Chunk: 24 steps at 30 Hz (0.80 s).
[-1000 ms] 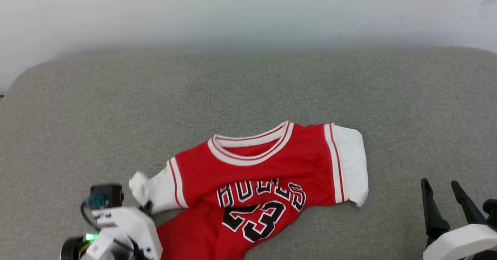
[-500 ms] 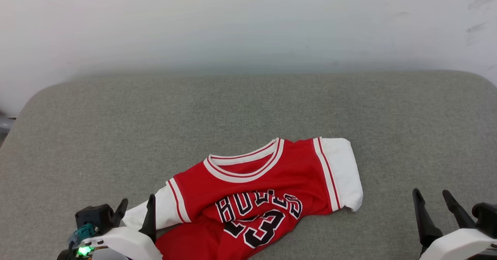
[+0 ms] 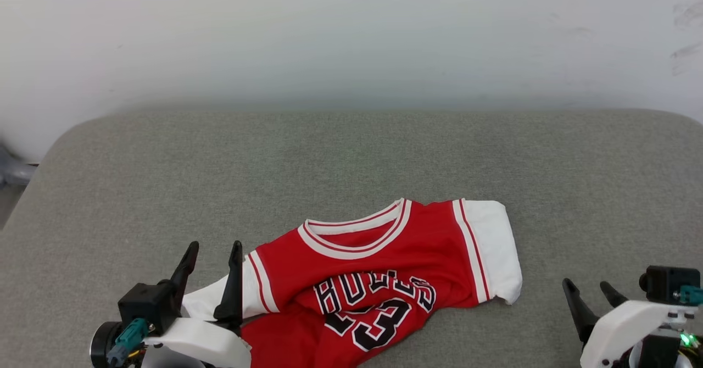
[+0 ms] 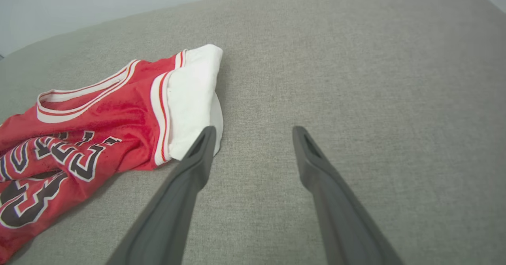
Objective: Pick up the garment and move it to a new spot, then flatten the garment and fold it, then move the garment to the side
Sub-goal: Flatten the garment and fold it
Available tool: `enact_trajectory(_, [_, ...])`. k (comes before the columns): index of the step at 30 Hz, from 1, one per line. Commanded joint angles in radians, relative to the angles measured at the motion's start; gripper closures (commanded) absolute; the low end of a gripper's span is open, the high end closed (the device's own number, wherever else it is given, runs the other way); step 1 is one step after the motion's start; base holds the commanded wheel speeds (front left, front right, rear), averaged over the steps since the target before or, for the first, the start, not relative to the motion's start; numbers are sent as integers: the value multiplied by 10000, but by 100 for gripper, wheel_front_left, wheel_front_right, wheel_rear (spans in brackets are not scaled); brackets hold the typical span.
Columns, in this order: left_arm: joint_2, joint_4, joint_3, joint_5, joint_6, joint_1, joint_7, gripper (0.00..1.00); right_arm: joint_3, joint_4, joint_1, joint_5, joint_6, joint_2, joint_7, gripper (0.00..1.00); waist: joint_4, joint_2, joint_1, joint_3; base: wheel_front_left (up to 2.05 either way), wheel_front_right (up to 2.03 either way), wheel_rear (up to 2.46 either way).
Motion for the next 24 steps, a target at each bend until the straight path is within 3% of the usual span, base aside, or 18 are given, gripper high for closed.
enact_trajectory(1, [24,-166,-59,115,47,-112,20,0,81,316,-437,272,-6,-154,305,0,147,-1,0,157,0,0,0])
enact_trajectory(14, [-258,-720,-340,419,-206,-1125,-55,0,1347,3335,-4647,1181,-7,-1614,3102,0,1390,-1,0,1626,0,0,0])
enact_trajectory(24, [-562,-463,-274,437,-454,-1560,-206,0,2615,5666,-6252,1538,-7,-2036,4728,0,1786,-1,0,2289,0,0,0])
